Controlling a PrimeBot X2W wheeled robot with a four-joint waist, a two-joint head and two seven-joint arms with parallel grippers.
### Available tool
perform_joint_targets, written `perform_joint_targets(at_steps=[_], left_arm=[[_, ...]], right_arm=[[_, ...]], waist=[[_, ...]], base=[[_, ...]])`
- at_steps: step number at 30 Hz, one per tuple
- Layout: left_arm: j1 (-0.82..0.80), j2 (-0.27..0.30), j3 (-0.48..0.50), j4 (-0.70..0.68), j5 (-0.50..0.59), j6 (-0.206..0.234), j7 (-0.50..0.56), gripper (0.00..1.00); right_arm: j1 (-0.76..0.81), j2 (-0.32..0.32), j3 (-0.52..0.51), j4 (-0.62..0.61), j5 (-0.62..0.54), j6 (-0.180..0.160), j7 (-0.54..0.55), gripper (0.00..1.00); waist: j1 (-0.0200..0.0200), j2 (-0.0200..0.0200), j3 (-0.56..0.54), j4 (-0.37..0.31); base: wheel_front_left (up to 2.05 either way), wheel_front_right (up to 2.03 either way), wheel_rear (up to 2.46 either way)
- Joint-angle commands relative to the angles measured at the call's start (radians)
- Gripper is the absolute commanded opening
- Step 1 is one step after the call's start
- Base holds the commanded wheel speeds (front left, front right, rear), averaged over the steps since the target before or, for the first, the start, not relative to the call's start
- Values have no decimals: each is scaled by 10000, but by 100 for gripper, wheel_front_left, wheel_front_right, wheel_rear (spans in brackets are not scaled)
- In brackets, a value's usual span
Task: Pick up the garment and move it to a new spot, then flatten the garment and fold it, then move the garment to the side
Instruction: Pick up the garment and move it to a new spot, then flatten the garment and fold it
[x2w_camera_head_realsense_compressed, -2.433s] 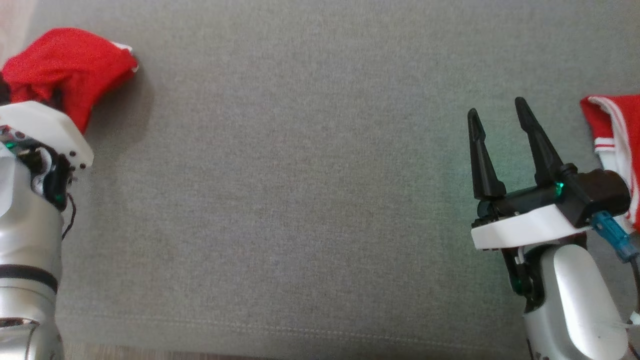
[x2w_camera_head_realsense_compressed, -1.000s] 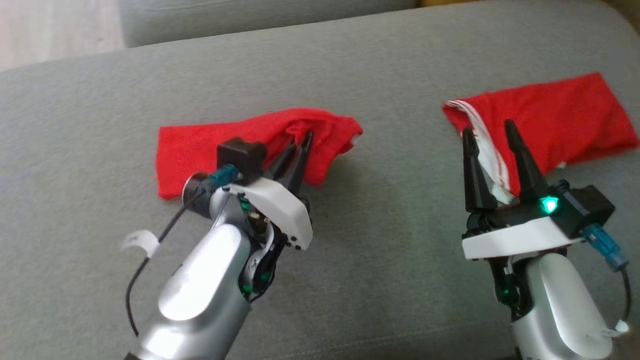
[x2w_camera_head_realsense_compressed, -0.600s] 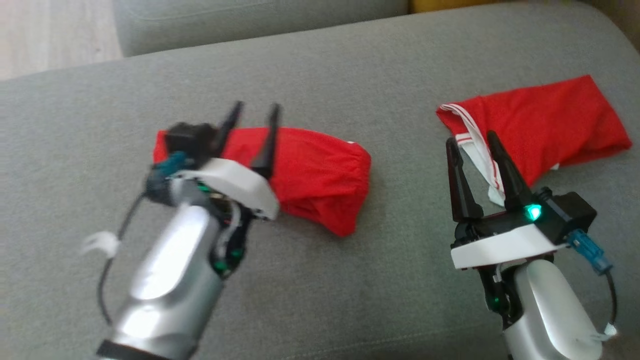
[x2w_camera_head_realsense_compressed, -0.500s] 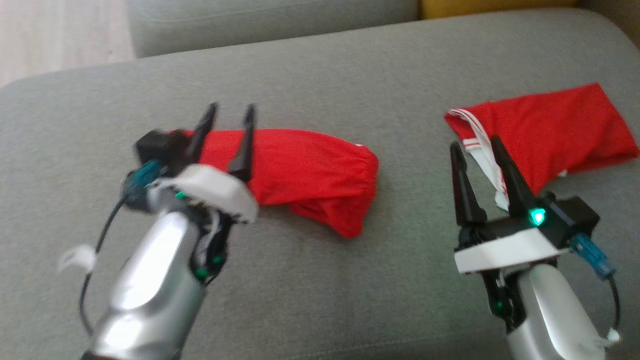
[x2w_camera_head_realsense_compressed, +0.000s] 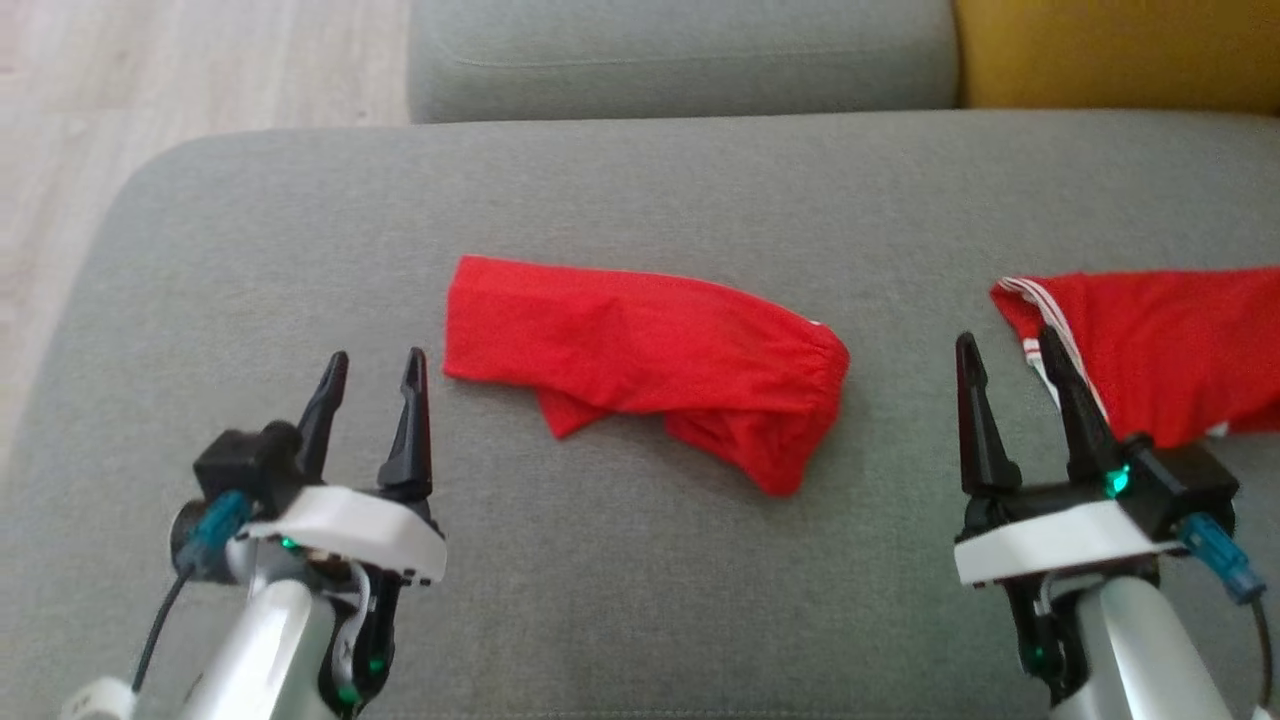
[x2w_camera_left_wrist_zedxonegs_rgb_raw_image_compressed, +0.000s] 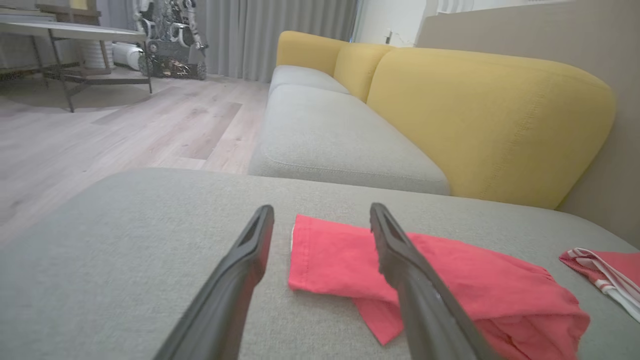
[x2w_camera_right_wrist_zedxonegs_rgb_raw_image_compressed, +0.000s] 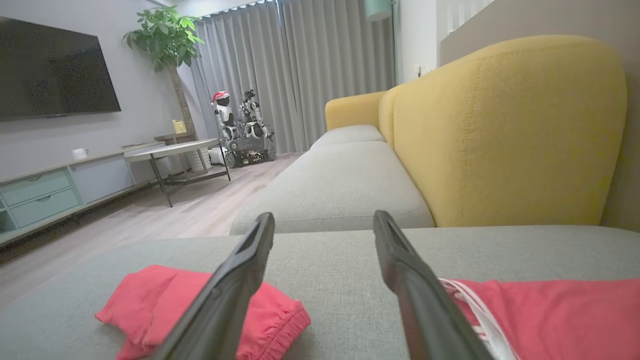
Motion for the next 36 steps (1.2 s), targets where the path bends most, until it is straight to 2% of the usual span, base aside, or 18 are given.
perform_joint_targets(at_steps=[1, 10, 17, 21, 32, 36], left_arm=[[-318, 78, 509, -524, 254, 49, -117, 100], [878, -959, 1339, -1157, 1279, -471, -122, 100], [1028, -1326, 1676, -1132, 1722, -894, -123, 100], [947, -1451, 1842, -1059, 1897, -1072, -123, 100], [611, -1567, 1851, -808, 2050, -1308, -123, 100], [492, -1572, 1753, -820, 1932, -1274, -123, 100]], right_arm=[[-153, -22, 181, -377, -69, -9, 16, 100], [19, -22, -15, -576, -126, -9, 188, 100], [-8, -22, 105, -258, 180, -9, 478, 100], [-294, -22, 491, 369, 1034, -9, 844, 100], [-1998, -22, 1680, 3424, 4904, -9, 1442, 100], [-2626, -22, 2025, 4402, 5540, -9, 1395, 100]], waist=[[0, -1, -134, 139], [0, -1, -185, 250], [0, -1, -51, 334], [0, -1, 91, 446], [0, -1, 657, 862], [0, -1, 829, 970]], base=[[0, 0, 0], [0, 0, 0], [0, 0, 0], [0, 0, 0], [0, 0, 0], [0, 0, 0]])
